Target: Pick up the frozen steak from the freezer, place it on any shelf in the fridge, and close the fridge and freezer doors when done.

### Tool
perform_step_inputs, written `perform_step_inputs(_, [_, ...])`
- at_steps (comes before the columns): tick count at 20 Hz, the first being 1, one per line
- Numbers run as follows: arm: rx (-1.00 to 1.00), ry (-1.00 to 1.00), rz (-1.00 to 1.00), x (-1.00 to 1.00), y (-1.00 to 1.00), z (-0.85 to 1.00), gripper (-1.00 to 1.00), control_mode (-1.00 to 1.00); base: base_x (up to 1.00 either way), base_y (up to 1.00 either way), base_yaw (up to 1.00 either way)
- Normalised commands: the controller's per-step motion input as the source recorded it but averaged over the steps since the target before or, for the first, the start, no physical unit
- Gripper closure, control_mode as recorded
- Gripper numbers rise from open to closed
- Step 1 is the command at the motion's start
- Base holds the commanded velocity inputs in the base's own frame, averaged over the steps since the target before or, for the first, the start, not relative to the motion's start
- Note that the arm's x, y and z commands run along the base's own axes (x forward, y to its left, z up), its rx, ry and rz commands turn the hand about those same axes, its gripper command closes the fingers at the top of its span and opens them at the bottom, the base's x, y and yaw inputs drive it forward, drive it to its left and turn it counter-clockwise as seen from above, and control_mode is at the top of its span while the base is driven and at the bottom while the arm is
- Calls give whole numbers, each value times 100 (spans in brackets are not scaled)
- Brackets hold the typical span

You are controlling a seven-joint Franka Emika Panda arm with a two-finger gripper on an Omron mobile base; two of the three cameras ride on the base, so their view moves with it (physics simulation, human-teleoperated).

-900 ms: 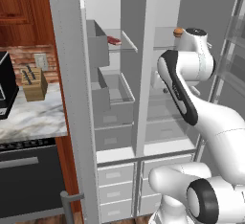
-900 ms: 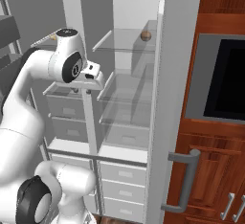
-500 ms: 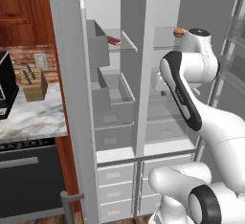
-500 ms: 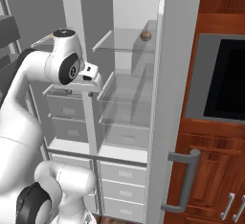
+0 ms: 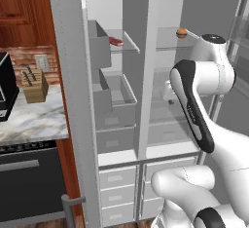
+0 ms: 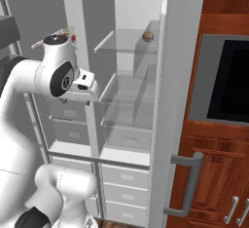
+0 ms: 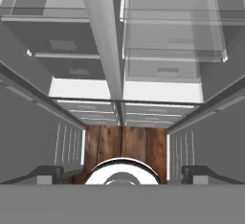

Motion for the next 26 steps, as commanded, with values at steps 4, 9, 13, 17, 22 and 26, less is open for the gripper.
perform_step_inputs(4, [0,-5,0,-17,5,0,-100,-100,0,0,0])
perform_step_inputs(9, [0,-8,0,0,39,0,-100,-100,0,0,0])
perform_step_inputs(13, [0,-7,0,0,44,0,-100,-100,0,0,0])
perform_step_inputs(17, [0,-4,0,9,39,0,-100,-100,0,0,0])
perform_step_inputs(22, [0,0,0,2,-1,0,-100,-100,0,0,0])
perform_step_inputs(26, [0,0,0,0,0,0,-100,-100,0,0,0])
